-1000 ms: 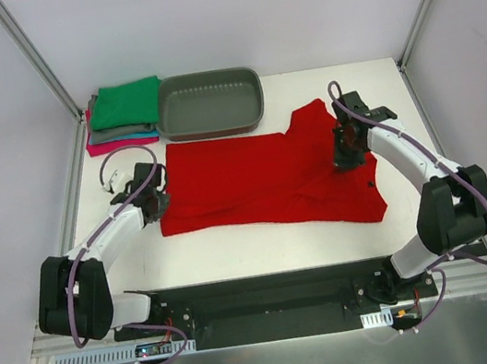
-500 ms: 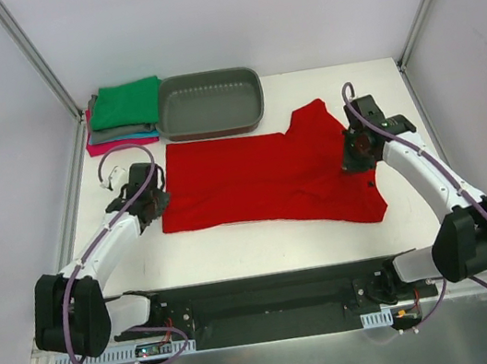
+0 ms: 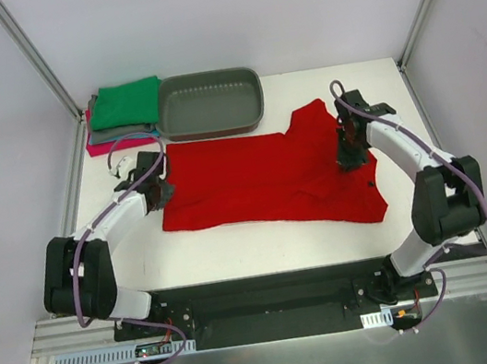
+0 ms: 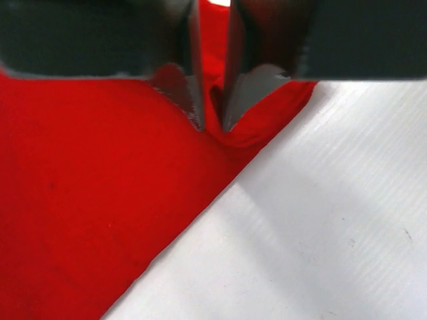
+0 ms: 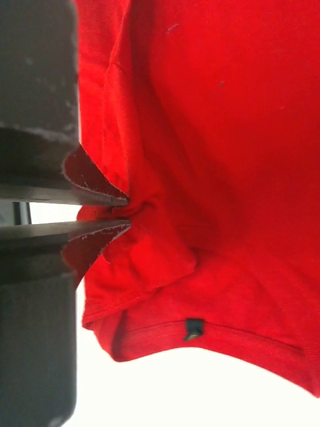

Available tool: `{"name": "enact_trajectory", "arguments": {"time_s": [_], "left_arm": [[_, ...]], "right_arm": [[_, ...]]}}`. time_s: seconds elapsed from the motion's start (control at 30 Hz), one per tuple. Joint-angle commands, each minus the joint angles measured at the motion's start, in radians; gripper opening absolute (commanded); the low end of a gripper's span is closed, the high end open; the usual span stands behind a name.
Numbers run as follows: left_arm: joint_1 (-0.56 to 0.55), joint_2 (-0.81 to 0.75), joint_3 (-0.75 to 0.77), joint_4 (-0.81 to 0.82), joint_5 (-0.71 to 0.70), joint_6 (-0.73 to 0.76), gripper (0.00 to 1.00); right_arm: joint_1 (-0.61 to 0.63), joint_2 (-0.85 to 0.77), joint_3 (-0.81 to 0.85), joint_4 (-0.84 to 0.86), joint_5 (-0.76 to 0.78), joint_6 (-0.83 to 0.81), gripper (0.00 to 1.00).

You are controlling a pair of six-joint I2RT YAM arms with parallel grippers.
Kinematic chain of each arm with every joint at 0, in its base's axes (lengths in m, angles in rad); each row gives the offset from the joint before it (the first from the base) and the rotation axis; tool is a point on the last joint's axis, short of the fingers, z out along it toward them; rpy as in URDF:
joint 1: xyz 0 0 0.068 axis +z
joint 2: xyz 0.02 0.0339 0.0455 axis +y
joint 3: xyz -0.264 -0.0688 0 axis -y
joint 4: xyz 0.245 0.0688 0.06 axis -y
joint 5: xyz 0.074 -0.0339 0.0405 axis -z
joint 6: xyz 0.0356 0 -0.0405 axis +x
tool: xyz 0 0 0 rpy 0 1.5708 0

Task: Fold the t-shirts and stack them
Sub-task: Fold the flattened tshirt in 1/3 of the way

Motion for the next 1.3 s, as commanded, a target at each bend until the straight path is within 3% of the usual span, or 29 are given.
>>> {"name": "enact_trajectory", "arguments": {"time_s": [0.0, 0.07, 0.1, 0.13, 0.17, 0.3, 0.37, 0.5, 0.57, 0.67, 0.87, 1.27], "left_arm": [[0.031, 0.05, 0.061, -0.01, -0.019, 0.034, 0.32], [0.049, 0.052, 0.072, -0.021, -0.016, 0.032, 0.69], [0.057, 0.043, 0.076, -0.022, -0.013, 0.035, 0.83], [0.063, 0.023, 0.081, -0.028, -0.007, 0.045, 0.96], [0.065, -0.002, 0.081, -0.03, -0.008, 0.052, 0.99], [0.065, -0.115, 0.046, -0.033, 0.05, 0.081, 0.99], [0.063, -0.17, 0.017, -0.021, 0.142, 0.11, 0.99], [0.05, -0.201, -0.074, 0.143, 0.485, 0.19, 0.99], [0.031, -0.174, -0.109, 0.229, 0.599, 0.2, 0.99], [0.005, -0.094, -0.108, 0.263, 0.662, 0.209, 0.99], [0.004, 0.041, -0.109, 0.263, 0.676, 0.223, 0.99], [0.008, -0.014, -0.163, 0.208, 0.498, 0.265, 0.99]], "right_arm": [[-0.022, 0.083, 0.103, 0.077, 0.056, -0.041, 0.22], [-0.031, 0.151, 0.159, 0.083, 0.121, -0.083, 0.48], [-0.034, 0.171, 0.183, 0.078, 0.155, -0.097, 0.53], [-0.036, 0.177, 0.199, 0.06, 0.175, -0.106, 0.6], [-0.032, 0.168, 0.2, 0.055, 0.174, -0.115, 0.64], [-0.034, -0.001, 0.055, 0.147, 0.072, -0.109, 0.96], [-0.034, -0.088, -0.043, 0.192, -0.04, -0.089, 0.96], [-0.032, -0.2, -0.285, 0.359, -0.381, -0.007, 0.96], [-0.029, -0.217, -0.355, 0.452, -0.467, 0.044, 0.96], [-0.022, -0.198, -0.377, 0.5, -0.478, 0.078, 0.96], [-0.009, -0.113, -0.372, 0.54, -0.461, 0.099, 0.96], [-0.002, 0.062, -0.263, 0.652, -0.415, 0.17, 0.96]]}}
